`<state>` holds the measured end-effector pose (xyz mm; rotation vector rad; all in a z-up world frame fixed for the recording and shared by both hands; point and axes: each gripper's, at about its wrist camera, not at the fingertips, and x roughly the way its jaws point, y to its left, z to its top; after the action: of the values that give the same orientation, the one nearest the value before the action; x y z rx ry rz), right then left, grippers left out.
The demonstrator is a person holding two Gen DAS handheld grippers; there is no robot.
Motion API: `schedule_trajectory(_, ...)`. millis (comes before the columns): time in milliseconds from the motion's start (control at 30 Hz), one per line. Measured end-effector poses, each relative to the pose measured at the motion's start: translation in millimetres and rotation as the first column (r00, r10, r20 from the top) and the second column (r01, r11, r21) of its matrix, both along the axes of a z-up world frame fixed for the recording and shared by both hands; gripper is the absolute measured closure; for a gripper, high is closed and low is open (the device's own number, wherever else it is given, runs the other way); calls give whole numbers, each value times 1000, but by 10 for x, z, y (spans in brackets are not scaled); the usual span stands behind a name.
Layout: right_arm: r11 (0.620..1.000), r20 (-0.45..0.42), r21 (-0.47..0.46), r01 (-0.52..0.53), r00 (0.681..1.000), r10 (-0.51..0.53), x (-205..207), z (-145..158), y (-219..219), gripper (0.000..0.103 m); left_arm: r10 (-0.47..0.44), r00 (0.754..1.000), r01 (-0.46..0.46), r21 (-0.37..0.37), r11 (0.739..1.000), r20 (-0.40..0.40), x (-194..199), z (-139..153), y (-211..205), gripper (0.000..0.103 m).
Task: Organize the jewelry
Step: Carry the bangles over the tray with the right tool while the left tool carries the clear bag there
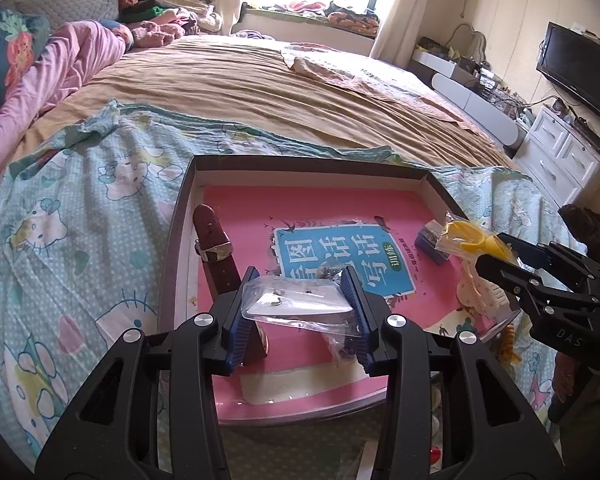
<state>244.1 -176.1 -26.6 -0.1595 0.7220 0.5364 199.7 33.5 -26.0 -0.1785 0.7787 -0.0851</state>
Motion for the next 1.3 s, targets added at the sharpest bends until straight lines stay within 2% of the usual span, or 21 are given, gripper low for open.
schedule_trajectory(933,987,-90,-108,-116,990,106,-55,-326,357,53,43,999,-43,0,999,-24,52,-71,139,70)
schedule_trajectory(1300,987,-107,-113,-112,989,100,-83,-350,340,47,41,999,-41,2,999,-24,53,-72,137,67)
